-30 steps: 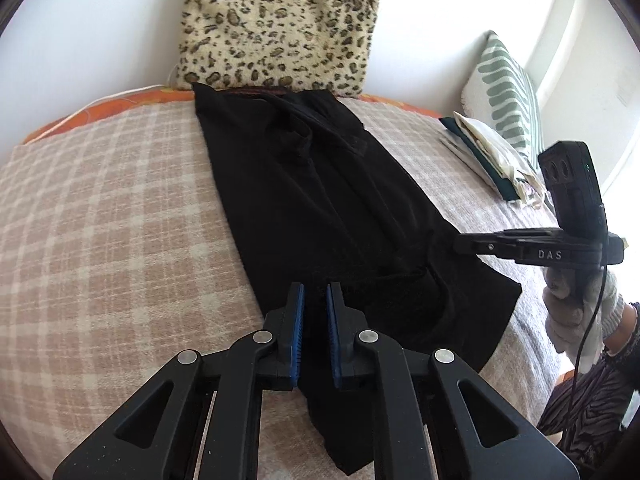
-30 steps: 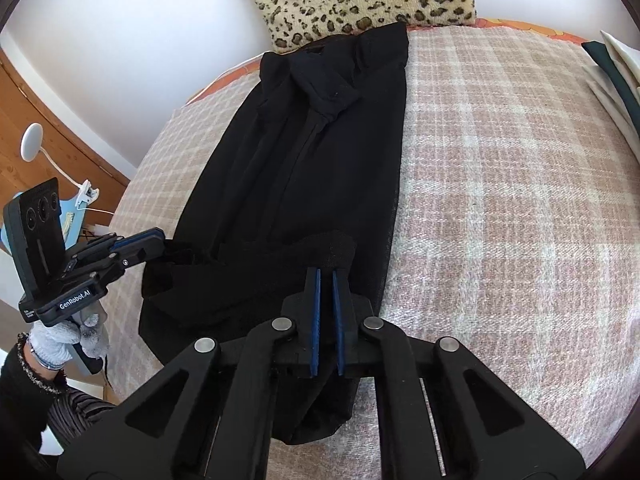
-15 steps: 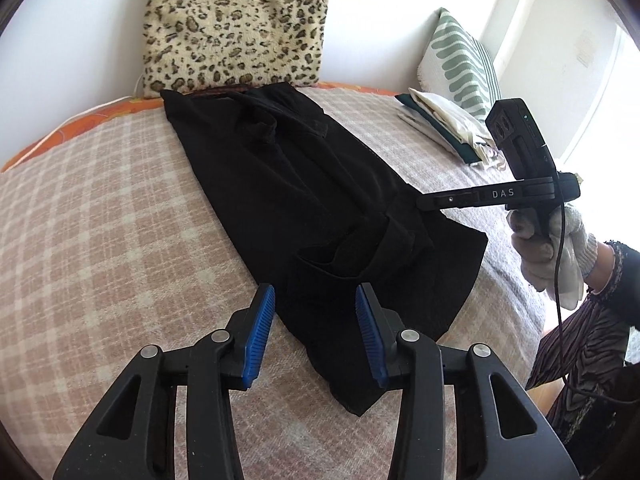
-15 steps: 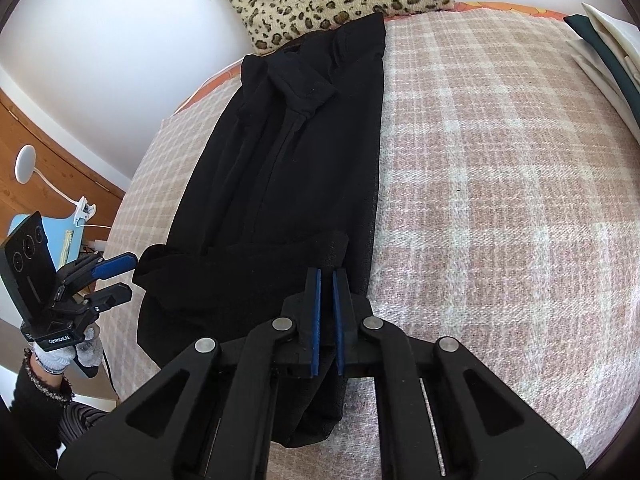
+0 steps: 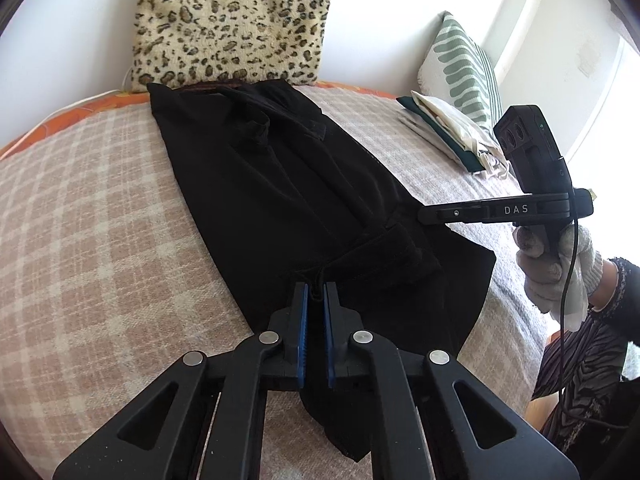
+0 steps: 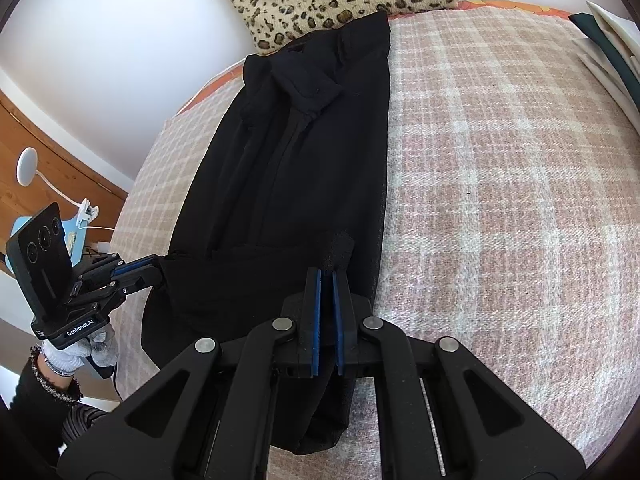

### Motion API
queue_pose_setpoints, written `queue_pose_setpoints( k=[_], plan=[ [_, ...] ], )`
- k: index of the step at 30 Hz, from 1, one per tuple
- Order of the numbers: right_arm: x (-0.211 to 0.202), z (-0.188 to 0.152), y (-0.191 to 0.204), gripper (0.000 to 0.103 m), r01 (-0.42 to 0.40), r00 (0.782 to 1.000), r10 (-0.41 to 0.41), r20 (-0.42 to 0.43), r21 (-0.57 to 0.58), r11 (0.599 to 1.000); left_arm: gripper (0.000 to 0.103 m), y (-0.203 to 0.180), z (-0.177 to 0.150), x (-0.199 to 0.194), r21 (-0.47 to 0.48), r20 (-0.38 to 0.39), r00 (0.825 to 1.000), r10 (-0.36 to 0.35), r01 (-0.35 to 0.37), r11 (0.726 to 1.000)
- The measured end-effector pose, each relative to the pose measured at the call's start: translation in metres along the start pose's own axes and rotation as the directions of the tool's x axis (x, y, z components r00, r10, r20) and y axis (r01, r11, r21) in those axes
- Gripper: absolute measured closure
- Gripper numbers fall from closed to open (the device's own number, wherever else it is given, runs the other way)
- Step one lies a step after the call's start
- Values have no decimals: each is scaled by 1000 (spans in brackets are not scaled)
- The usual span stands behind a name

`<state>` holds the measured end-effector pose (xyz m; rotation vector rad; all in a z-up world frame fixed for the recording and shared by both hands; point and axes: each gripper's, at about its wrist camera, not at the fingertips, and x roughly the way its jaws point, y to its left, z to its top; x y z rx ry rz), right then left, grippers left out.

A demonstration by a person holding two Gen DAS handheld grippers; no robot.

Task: Fold small clothes

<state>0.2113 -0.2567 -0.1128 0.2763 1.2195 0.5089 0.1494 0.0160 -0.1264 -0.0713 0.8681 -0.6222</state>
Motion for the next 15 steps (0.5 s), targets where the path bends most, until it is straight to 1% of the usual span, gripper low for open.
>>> queue_pose_setpoints(
  k=[2,3,4,6,8,9,11,13,14,15],
  plan=[
    [-2,0,-1,96,13,1000,-13,12,5,1000,99,6,1,-1,-36,12,998,55,-55,998],
    [-3,0,-2,96,27,1000,-27,15,13,1000,99,9,1,-1,-58,17,996,93,-92,994],
    [-4,0,-4,97,31,999,-32,19,22,999,99,13,3,-3,-79,22,993,116,-114,990],
    [-3,-1,-5,97,28,1000,-28,13,22,999,99,18,4,-8,-100,55,993,103,-97,990],
    [-3,-2,-4,97,45,999,-45,15,8,999,98,18,6,-10,-100,48,986,161,-156,983],
    [-3,-3,-4,97,49,999,-49,15,7,999,95,19,7,-11,-101,36,984,175,-171,980],
    [-5,-3,-4,97,46,999,-46,16,11,999,92,21,7,-16,-121,49,984,169,-162,979],
    [-9,-3,-5,97,56,998,-56,14,17,998,90,22,5,-20,-136,37,985,167,-161,978],
    [-12,-3,-7,96,49,999,-50,13,30,998,88,23,4,-21,-144,31,987,157,-151,978],
    [-15,-4,-9,96,37,999,-38,8,44,998,82,22,3,-23,-153,27,989,148,-142,978]
  ],
)
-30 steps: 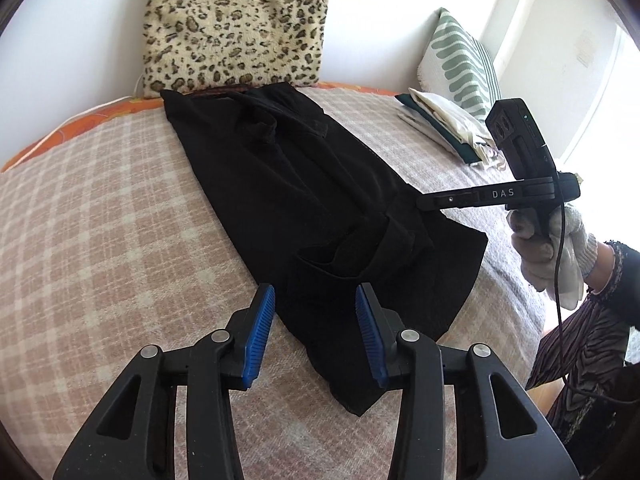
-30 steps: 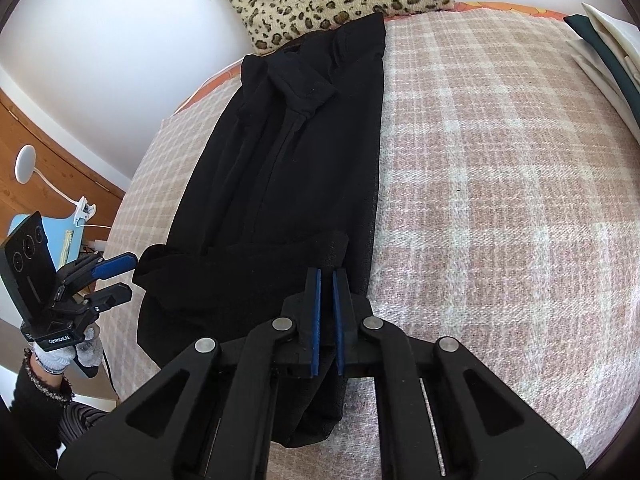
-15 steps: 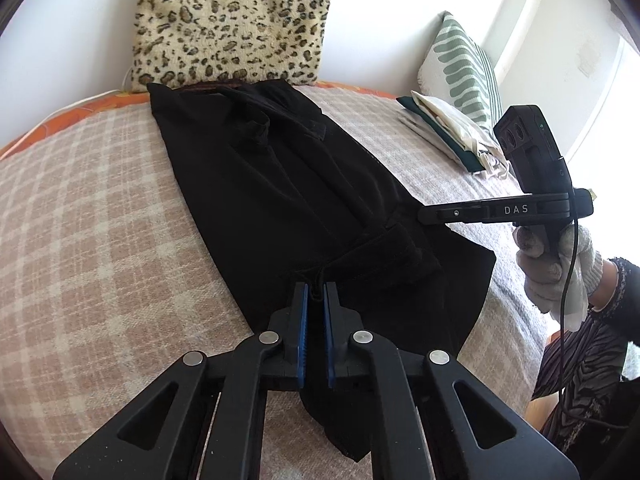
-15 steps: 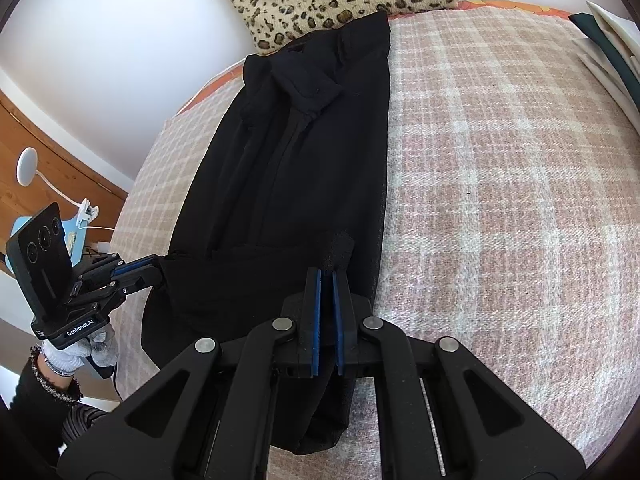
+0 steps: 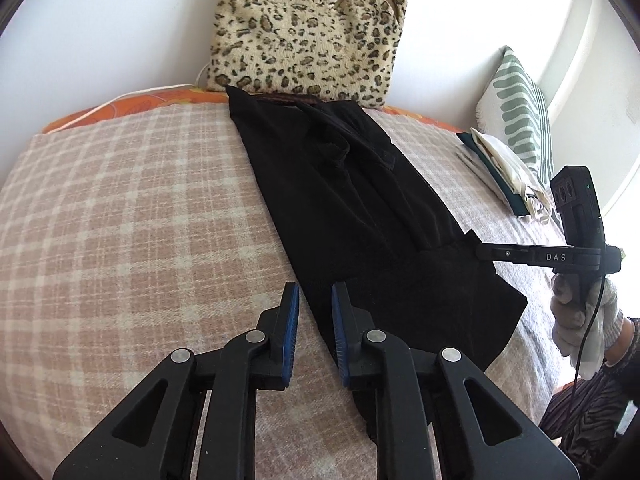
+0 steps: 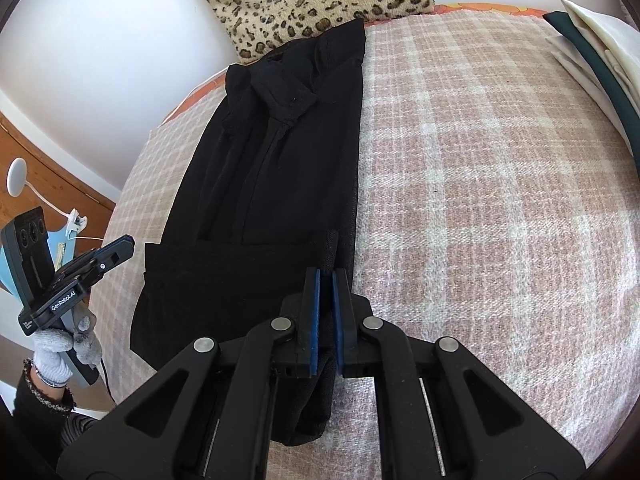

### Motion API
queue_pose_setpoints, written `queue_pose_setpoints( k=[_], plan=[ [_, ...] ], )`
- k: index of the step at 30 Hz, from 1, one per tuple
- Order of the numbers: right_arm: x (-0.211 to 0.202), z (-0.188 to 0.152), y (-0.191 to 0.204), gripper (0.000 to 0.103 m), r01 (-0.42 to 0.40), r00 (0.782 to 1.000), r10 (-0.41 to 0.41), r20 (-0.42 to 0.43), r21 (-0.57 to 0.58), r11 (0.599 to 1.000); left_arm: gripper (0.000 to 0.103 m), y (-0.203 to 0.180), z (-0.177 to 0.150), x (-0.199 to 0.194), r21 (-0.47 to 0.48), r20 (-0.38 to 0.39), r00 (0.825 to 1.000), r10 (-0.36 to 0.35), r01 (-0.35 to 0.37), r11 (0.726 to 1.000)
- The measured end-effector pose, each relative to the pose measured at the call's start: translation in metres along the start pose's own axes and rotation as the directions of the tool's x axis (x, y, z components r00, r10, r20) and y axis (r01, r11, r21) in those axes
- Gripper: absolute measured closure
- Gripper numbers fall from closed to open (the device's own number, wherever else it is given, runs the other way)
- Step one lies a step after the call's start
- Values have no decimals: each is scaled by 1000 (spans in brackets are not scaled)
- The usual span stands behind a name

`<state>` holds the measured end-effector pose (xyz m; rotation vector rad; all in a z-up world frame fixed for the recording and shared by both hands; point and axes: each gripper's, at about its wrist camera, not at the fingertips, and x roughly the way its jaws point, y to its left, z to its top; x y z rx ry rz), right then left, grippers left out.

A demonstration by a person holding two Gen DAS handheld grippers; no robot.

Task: Fold small clothes

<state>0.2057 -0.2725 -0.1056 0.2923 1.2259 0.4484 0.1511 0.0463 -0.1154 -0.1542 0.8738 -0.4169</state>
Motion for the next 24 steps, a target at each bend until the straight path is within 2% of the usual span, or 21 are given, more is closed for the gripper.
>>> queue_pose_setpoints(
  k=[2,4,9,10,13,14,16,18,22,24],
  plan=[
    [-10,-4,-3,95,-21,1000,21,2,17,1000,76,-2,-4,-4,-3,-4,1000,-2,2,1000],
    [-22,-11,-4,95,-30,1000,30,2,15,999,75,-7,-8,-7,18,-12,1000,6,-5,1000],
    [-50,-35,3,94,-112,994,112,-5,-30,993,75,-23,-16,-9,95,-19,999,44,-42,995],
    [-53,-41,7,91,-134,991,134,-6,-52,990,75,-25,-17,-9,96,-16,999,44,-42,995],
    [-49,-55,16,62,-101,995,100,-13,-136,986,75,-29,-17,-5,90,-22,999,23,-21,996],
    [-46,-57,17,60,-89,996,88,-13,-152,984,75,-31,-17,-3,95,-25,999,22,-20,995],
    [-39,-59,16,60,-89,996,87,-20,-181,980,75,-35,-17,2,99,-33,999,19,-16,995],
    [-33,-60,18,60,-44,999,45,-1,-229,973,75,-37,-18,9,98,-50,998,29,-24,995],
    [-21,-60,15,62,-71,997,62,-44,-246,967,75,-41,-21,20,124,-74,995,64,-55,991],
    [-18,-62,13,81,-72,996,57,-69,-242,968,75,-41,-23,24,136,-84,993,80,-68,988]
  ],
)
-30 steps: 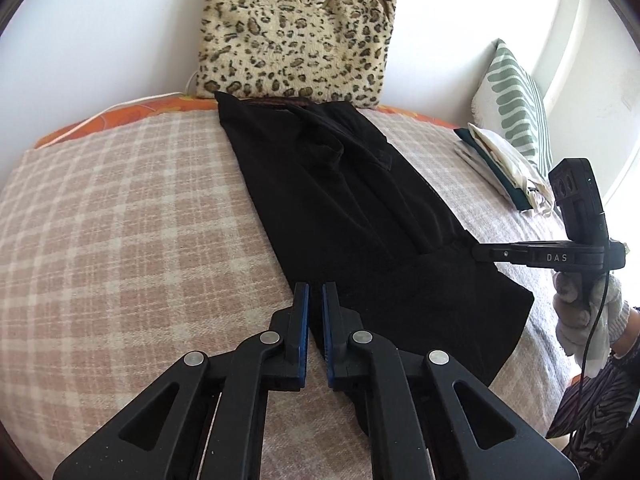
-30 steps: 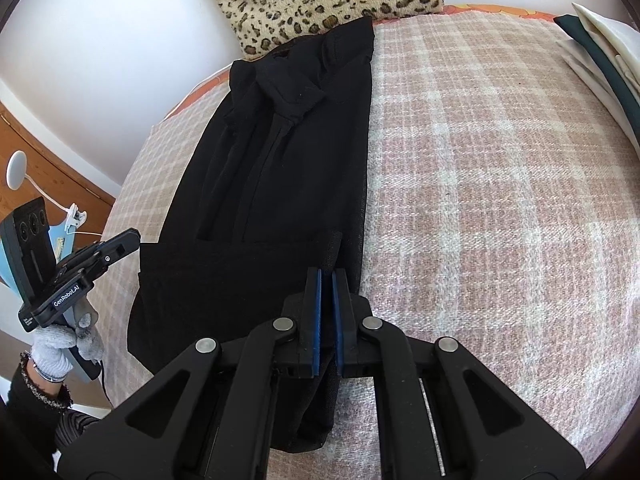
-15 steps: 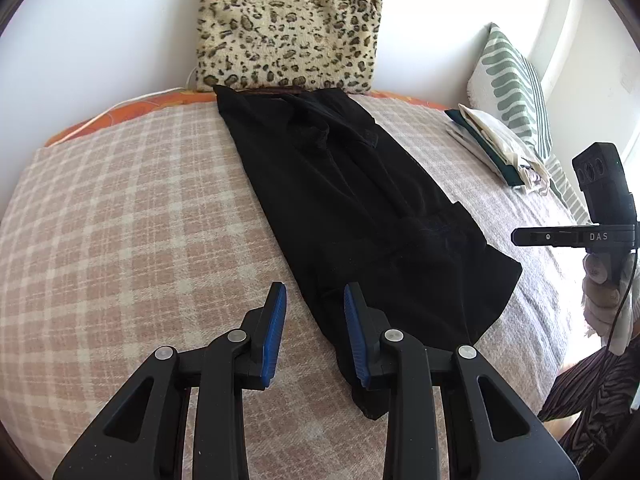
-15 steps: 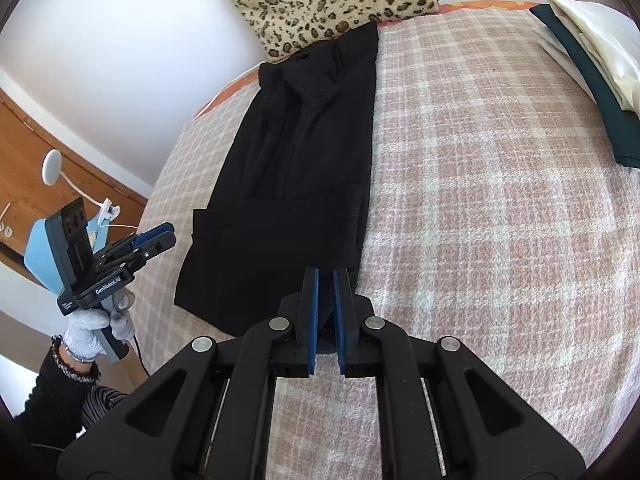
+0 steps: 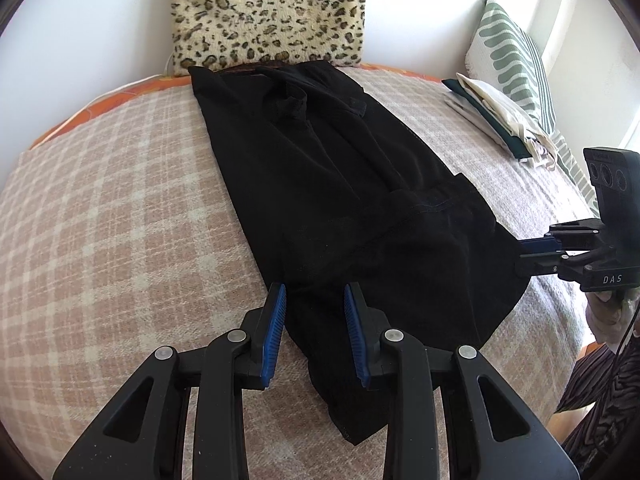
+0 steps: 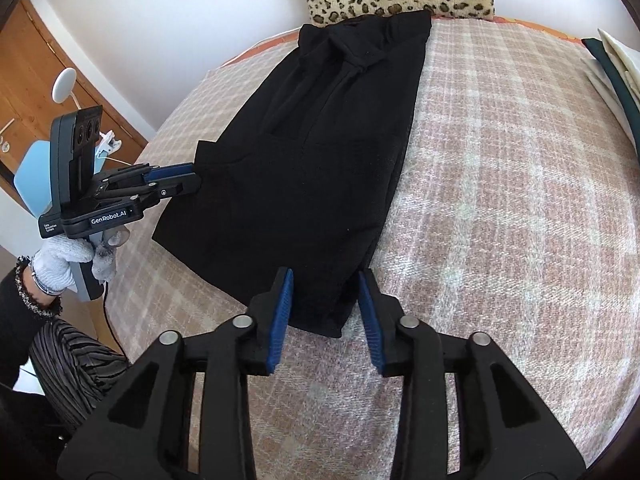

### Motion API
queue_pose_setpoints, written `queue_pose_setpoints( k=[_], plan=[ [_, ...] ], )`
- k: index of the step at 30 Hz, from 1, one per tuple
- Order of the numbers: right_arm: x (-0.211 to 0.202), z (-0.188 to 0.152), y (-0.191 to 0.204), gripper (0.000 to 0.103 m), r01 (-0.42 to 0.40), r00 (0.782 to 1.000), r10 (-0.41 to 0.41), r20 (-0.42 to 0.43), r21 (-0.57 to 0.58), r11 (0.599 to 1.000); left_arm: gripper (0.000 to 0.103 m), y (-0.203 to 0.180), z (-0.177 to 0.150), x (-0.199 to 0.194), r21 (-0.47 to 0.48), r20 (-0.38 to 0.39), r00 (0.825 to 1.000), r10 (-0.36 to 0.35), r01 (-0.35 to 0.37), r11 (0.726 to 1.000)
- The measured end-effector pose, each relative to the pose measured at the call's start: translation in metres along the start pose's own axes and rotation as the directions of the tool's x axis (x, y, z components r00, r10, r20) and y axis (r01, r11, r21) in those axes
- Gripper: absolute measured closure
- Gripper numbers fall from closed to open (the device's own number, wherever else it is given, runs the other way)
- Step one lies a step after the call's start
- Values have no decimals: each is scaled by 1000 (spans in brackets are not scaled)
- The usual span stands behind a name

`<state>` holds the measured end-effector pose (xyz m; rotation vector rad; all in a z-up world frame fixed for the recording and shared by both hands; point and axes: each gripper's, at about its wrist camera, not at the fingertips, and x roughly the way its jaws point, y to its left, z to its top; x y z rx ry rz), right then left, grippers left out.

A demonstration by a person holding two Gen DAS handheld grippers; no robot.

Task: Fold small clothes

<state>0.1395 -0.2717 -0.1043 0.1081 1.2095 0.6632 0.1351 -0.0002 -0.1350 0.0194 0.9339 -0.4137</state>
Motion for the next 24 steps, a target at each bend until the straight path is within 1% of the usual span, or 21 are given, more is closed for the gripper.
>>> queue_pose_setpoints(
  k=[1,2,4,5,9,11,13,16,17,18,19,24],
  plan=[
    [1,-2,-2,95,4,1000,-4,-22,11,1000,75,0,-1,3,7,-8,1000,12,-12,1000],
    [1,-4,-5,95,11,999,-10,-38,25,1000,75,-1,-2,5,13,-14,1000,20,-19,1000],
    [0,-8,-10,96,2,998,1,-58,49,999,75,0,-4,6,20,-1,1000,25,-25,1000],
    [-1,-10,-9,96,9,998,-6,-63,45,999,74,0,-3,6,20,-1,1000,25,-25,1000],
    [-1,-14,6,97,97,992,-100,-81,-37,995,73,5,-2,5,-3,-4,1000,30,-30,1000],
    [-2,-14,11,97,114,989,-120,-90,-60,992,73,7,-1,1,-14,2,999,36,-35,999],
    [-9,-12,10,97,114,991,-117,-68,-46,992,73,9,-1,-5,-22,17,999,48,-47,999],
    [-27,-5,8,97,97,995,-97,-8,-23,995,73,14,0,-19,-42,48,998,48,-46,998],
    [-33,-1,9,96,93,996,-92,11,-17,996,71,16,0,-24,-53,59,997,40,-37,998],
    [-38,3,9,96,87,996,-87,32,-7,996,65,18,1,-28,-66,68,997,32,-27,997],
    [-44,8,8,96,82,995,-83,51,4,997,62,21,4,-32,-76,79,997,25,-19,997],
    [-59,33,5,96,76,989,-83,125,59,995,61,29,16,-60,-98,140,990,31,-17,995]
  ],
)
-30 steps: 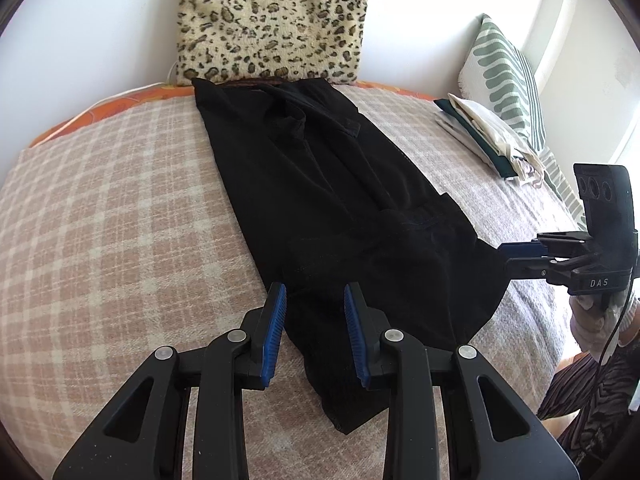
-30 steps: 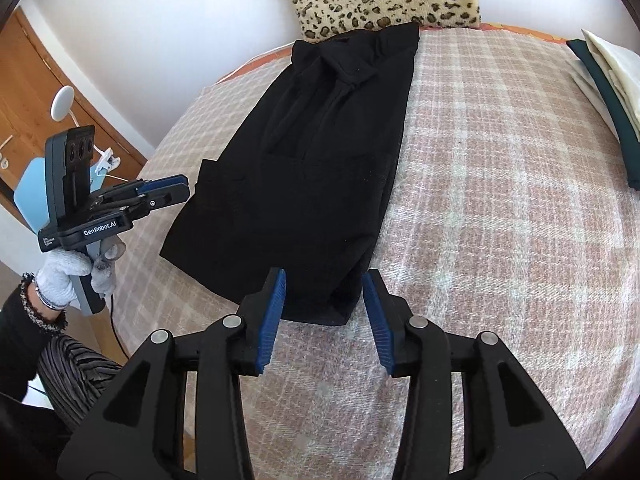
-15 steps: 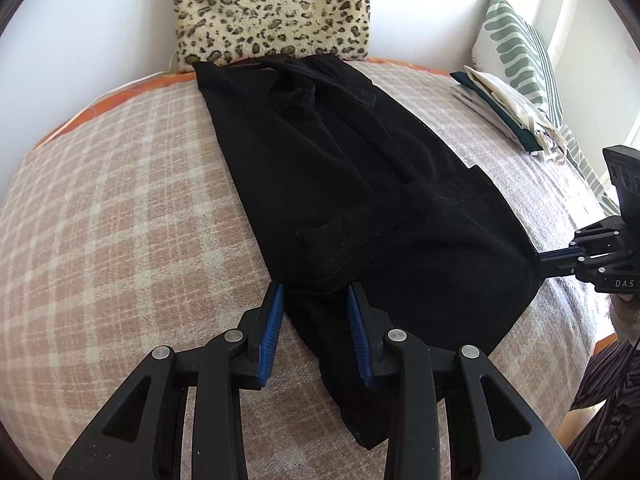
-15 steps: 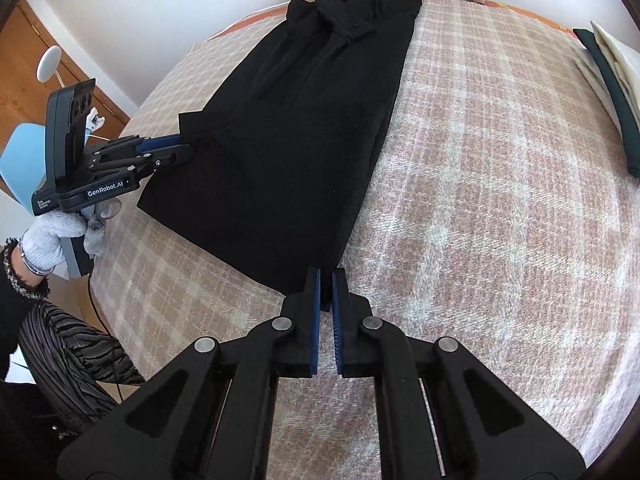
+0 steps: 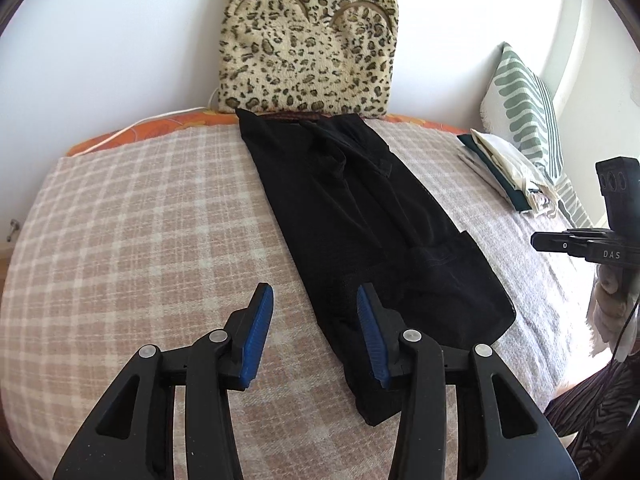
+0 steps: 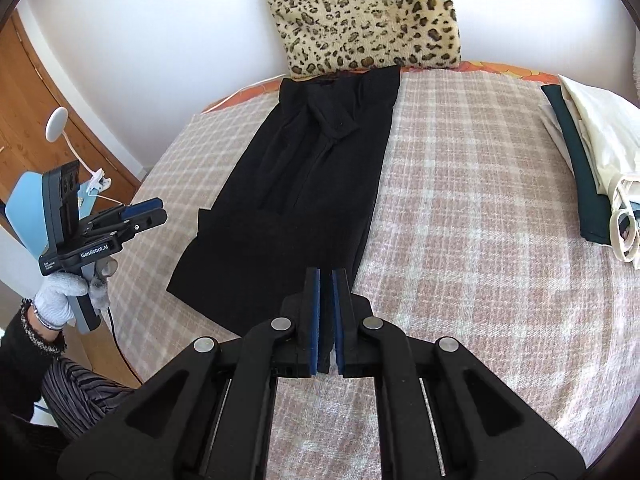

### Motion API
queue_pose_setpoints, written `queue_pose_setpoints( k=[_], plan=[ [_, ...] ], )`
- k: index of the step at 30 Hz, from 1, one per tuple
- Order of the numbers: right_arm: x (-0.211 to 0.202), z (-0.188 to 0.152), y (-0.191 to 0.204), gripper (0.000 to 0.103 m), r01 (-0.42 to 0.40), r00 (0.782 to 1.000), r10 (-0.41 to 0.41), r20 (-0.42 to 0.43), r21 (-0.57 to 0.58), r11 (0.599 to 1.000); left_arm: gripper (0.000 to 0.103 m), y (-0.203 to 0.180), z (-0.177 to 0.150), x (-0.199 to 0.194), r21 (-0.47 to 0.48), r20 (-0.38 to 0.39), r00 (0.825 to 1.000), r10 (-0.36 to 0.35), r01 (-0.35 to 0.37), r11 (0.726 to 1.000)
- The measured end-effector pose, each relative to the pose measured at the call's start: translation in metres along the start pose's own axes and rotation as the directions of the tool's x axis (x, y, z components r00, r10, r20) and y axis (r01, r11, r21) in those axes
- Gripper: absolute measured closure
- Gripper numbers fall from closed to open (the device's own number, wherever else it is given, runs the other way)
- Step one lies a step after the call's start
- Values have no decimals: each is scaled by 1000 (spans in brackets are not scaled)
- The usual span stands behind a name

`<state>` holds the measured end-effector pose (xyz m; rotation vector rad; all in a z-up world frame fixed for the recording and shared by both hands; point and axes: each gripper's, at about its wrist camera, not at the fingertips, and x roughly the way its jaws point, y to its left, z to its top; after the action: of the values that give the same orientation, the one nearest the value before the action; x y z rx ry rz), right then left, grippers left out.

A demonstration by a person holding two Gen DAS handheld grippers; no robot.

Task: Fold small clothes

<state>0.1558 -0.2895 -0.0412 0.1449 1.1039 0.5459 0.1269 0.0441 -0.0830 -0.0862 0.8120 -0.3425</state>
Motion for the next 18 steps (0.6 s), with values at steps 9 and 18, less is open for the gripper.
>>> queue_pose_setpoints(
  k=[9,18],
  plan=[
    [7,34,-20,96,-30,999,27,32,98,995,54,39,72,-36,-118,147,989,15,2,993],
    [13,86,-36,96,-21,997,13,82,98,995,49,61,149,-23,-76,162,986,48,-36,996]
  ],
)
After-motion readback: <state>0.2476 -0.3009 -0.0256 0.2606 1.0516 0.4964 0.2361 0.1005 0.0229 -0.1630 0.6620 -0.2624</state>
